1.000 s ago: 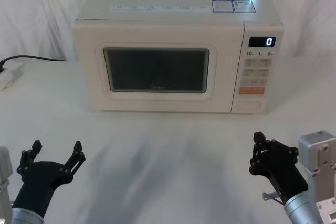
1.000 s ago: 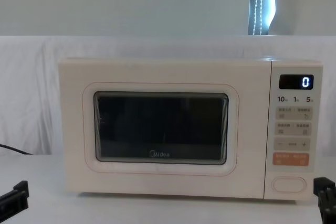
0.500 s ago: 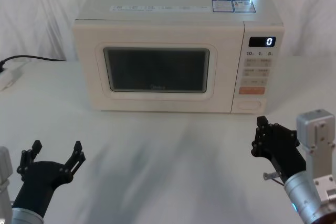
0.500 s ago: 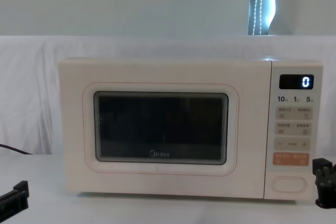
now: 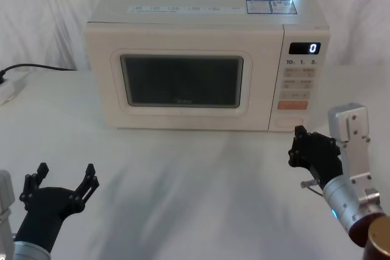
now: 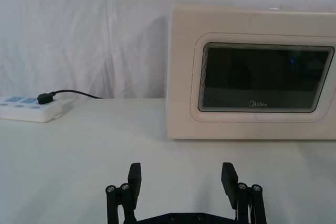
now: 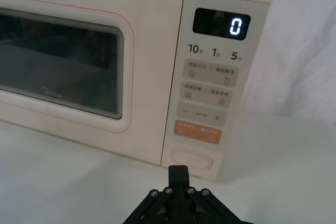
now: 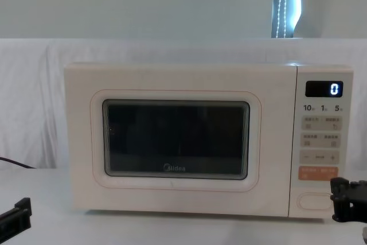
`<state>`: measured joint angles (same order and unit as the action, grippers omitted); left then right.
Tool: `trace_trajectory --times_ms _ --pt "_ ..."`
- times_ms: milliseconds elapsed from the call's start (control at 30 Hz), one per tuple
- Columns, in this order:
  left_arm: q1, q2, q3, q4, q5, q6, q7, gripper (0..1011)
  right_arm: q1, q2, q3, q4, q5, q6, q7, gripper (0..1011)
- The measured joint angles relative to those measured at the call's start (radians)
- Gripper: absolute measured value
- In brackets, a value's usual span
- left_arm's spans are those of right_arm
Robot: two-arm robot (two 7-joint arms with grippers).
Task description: Press the button to open the microwave door with one hand; close the microwave door with the other hand.
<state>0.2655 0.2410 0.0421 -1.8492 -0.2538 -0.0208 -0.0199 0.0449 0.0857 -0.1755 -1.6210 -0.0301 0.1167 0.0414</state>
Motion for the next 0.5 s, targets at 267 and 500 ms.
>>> trace_trajectory --times_ms 267,500 --pt "0.0 0.0 0.0 0.0 0.0 0.0 0.0 1001 0.062 -0.003 0.014 0.077 -0.023 0.011 0.027 0" --pt "0.0 0.0 0.0 0.0 0.0 0.0 0.0 1001 0.098 -0.004 0.018 0.125 -0.04 0.011 0.039 0"
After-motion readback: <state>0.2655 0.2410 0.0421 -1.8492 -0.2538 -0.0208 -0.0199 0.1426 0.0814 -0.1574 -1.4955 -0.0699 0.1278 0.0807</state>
